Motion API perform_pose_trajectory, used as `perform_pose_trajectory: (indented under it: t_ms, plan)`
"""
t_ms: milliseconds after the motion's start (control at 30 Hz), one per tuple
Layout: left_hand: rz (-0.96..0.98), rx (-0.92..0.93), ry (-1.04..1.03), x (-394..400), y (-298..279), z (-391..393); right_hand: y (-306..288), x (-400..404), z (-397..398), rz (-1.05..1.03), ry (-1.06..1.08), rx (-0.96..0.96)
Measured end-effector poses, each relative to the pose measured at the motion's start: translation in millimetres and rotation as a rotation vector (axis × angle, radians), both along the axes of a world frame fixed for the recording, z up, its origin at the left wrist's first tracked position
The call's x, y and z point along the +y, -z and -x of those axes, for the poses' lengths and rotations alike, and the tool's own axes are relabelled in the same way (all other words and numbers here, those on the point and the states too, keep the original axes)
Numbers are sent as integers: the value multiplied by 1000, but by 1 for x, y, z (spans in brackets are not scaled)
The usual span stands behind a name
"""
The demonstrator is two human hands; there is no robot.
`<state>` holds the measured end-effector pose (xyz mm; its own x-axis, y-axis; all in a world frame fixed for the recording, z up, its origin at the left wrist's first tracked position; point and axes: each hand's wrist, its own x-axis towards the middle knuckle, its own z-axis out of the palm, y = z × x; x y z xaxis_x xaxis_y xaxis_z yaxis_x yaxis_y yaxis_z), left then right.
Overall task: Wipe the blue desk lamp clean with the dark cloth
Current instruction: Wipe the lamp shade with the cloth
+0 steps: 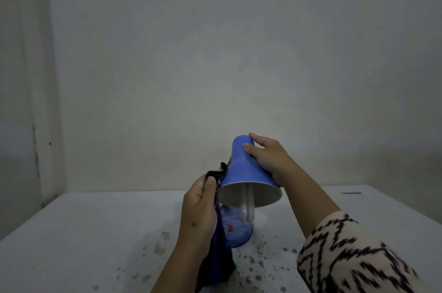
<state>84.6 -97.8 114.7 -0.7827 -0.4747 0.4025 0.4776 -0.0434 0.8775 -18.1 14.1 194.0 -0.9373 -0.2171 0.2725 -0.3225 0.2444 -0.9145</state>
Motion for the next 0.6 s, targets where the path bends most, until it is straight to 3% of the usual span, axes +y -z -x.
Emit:
perform_pose_trajectory:
  t_ms: [367, 600]
  plan:
    - [443, 73, -132, 31, -15, -13, 0, -1, 2, 6, 2, -11]
    - [359, -87, -63, 6, -31, 5, 2, -2, 0, 17, -8, -9]
